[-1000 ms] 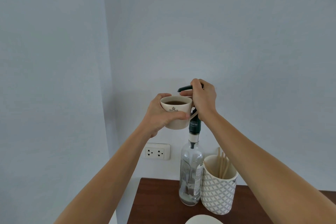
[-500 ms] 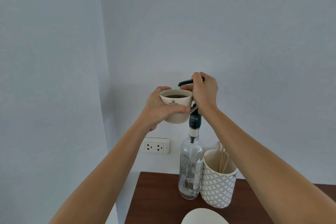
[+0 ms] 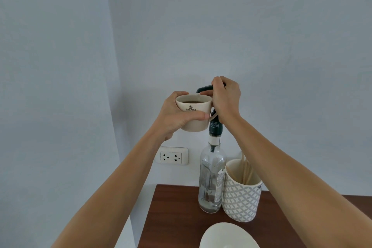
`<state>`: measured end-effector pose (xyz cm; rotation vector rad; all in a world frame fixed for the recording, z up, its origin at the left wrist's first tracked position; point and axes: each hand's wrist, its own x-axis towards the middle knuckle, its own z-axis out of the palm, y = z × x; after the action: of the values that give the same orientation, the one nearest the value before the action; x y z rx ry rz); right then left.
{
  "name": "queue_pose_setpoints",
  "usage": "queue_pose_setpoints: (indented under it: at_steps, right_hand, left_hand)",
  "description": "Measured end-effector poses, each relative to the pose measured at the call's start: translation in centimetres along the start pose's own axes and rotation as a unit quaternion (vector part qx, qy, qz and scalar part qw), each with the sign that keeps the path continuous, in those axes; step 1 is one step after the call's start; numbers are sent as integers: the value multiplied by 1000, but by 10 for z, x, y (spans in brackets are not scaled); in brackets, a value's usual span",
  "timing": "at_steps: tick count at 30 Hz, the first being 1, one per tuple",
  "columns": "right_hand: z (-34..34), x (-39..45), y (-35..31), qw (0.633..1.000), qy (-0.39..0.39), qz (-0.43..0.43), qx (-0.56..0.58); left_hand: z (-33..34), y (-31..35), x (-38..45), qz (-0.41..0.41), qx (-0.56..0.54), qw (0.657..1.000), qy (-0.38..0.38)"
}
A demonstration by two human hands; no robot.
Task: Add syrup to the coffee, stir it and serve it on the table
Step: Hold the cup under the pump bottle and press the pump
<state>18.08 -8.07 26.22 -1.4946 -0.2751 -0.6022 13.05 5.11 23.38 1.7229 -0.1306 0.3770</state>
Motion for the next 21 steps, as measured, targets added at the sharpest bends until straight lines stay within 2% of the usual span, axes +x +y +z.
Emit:
queue_pose_setpoints:
  at_steps: [5,14,16,19,21]
  right_hand:
    - [-2,-2,4,1000,-9,5,5]
    - [-12,4,-21,993,-84,74,-31]
    - [-18,-3,-21,995,-58,48,-65]
    - [-30,-30,-15,995,47,-65,-61]
    - [-40,-54,-7,990,76,-109,-50]
  left_hand:
    - [0,0,-3,-7,-1,1000,0]
    - [4,-3,-12,7,-2,1000,11]
    - [4,-4,-16,8,-4,1000,13]
    - [5,-8,-27,16,-4,1000,17]
    - [6,-10,-39,26,-3,999,18]
